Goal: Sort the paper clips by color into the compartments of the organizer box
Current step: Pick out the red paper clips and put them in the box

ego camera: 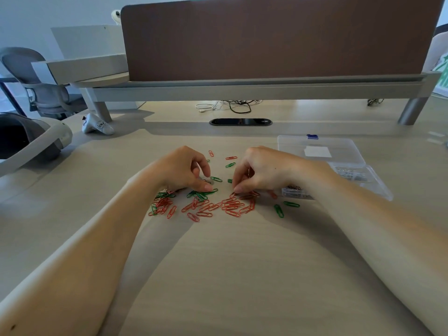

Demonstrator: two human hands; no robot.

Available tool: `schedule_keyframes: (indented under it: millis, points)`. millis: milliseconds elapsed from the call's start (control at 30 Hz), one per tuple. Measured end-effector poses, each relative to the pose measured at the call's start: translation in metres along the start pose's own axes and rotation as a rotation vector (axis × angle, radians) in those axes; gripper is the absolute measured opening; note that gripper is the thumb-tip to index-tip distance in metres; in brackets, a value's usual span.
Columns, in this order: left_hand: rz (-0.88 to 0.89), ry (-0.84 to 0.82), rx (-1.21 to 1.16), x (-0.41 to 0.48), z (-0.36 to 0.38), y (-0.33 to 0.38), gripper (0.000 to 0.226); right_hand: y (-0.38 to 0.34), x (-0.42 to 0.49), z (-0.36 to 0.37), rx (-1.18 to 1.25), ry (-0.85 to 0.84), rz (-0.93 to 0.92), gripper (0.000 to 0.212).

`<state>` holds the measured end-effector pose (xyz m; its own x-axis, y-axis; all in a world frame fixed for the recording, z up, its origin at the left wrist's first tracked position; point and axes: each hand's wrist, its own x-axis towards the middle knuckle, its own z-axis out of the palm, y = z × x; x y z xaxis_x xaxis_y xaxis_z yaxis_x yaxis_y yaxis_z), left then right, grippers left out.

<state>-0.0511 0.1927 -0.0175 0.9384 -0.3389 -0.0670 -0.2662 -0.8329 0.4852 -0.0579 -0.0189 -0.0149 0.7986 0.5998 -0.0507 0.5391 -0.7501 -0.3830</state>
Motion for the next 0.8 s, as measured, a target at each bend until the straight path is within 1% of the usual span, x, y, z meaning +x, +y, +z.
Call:
schedule_keyframes:
  millis: [67, 133, 233, 333, 567, 733, 800]
  points:
    - [-0.001, 0.06, -0.044, -0.001, -0.004, -0.003, 0.015, -0.002, -0.001, 0.0, 0.013, 0.042, -0.004, 0.015]
    - [-0.005, 0.106, -0.057, -0.002, -0.007, -0.007, 0.009, -0.004, 0.0, 0.003, 0.01, 0.025, -0.016, 0.019]
    - [-0.02, 0.062, 0.006, -0.001, -0.006, -0.01, 0.007, -0.006, 0.002, 0.007, -0.01, -0.021, -0.033, 0.015]
    - [-0.001, 0.027, 0.046, 0.001, -0.003, -0.011, 0.011, -0.005, 0.002, 0.005, -0.008, 0.003, -0.032, 0.01]
    - [0.02, 0.007, 0.089, 0.003, 0.0, -0.012, 0.008, -0.002, 0.001, 0.005, 0.013, 0.034, -0.031, 0.011]
    - [0.043, 0.07, 0.116, 0.0, -0.008, -0.011, 0.003, -0.002, 0.001, 0.004, 0.028, 0.053, -0.02, 0.01]
    - [0.071, 0.064, 0.12, -0.002, -0.015, -0.016, 0.009, -0.001, 0.0, 0.003, 0.042, 0.058, -0.01, 0.01]
